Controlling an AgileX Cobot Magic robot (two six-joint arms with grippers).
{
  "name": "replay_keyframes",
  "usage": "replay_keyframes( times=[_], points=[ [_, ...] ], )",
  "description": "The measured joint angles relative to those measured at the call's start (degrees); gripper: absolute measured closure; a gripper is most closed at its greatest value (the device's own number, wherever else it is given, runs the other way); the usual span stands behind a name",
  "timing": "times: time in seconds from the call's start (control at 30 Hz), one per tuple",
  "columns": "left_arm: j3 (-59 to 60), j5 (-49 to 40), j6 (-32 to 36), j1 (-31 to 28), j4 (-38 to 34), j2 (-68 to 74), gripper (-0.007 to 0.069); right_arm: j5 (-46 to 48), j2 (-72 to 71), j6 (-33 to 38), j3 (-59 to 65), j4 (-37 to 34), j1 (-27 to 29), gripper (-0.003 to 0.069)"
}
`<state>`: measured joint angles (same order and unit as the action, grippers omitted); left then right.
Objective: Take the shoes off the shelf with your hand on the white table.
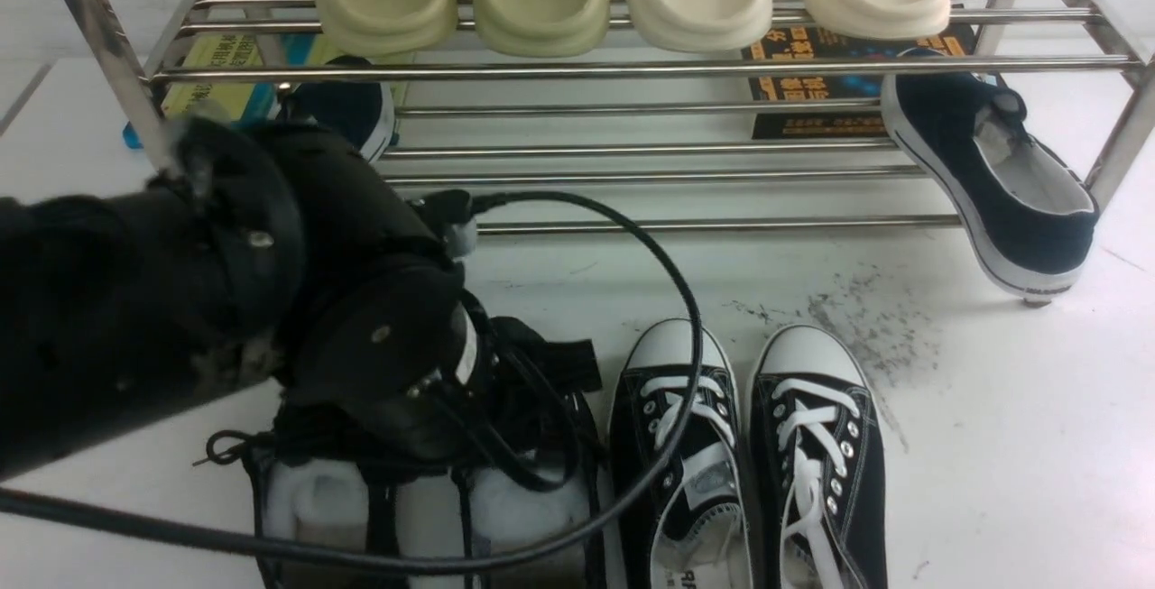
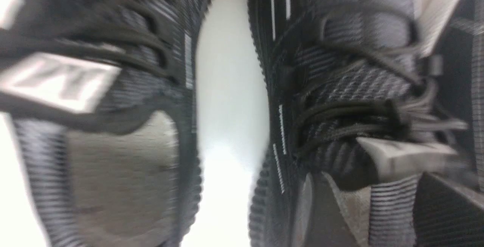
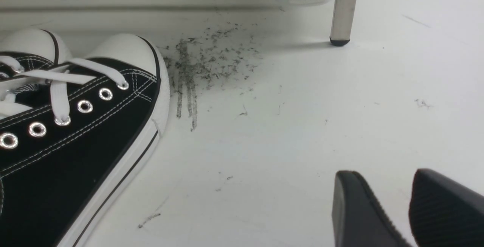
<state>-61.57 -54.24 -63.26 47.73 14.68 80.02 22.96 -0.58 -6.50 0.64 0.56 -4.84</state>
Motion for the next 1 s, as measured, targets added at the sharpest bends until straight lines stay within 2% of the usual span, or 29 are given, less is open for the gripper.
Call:
replay_keyframes(
  times=[0.13, 0.23, 0.27, 0.37, 0.5, 0.7, 1.0],
  points=[
    [-2.45, -6.39, 2.58, 0.00, 1.51, -5.32, 0.0308, 0.00, 0.00, 0.00, 0.00, 0.00, 0.00, 0.0421],
    [-3.49, -10.51, 5.40, 0.00, 1.82, -10.86, 0.0389, 0.00, 0.00, 0.00, 0.00, 0.00, 0.00, 0.0421],
    [-3.48, -10.87, 5.52, 0.00, 1.89, -11.59, 0.0396, 0.00, 0.00, 0.00, 0.00, 0.00, 0.00, 0.0421],
    [-3.60, -14.54, 6.60, 0.00, 3.54, -17.67, 0.0525, 0.00, 0.00, 0.00, 0.00, 0.00, 0.00, 0.0421],
    [-3.60, -16.46, 7.42, 0.00, 6.45, -24.31, 0.0618, 0.00, 0.00, 0.00, 0.00, 0.00, 0.00, 0.0421],
    [0.21, -16.46, 8.05, 0.00, 5.35, -35.14, 0.0624, 0.00, 0.00, 0.00, 0.00, 0.00, 0.00, 0.0421],
    [19.44, -16.37, 9.01, 0.00, 1.44, -57.30, 0.0624, 0.00, 0.00, 0.00, 0.00, 0.00, 0.00, 0.0421]
  ],
)
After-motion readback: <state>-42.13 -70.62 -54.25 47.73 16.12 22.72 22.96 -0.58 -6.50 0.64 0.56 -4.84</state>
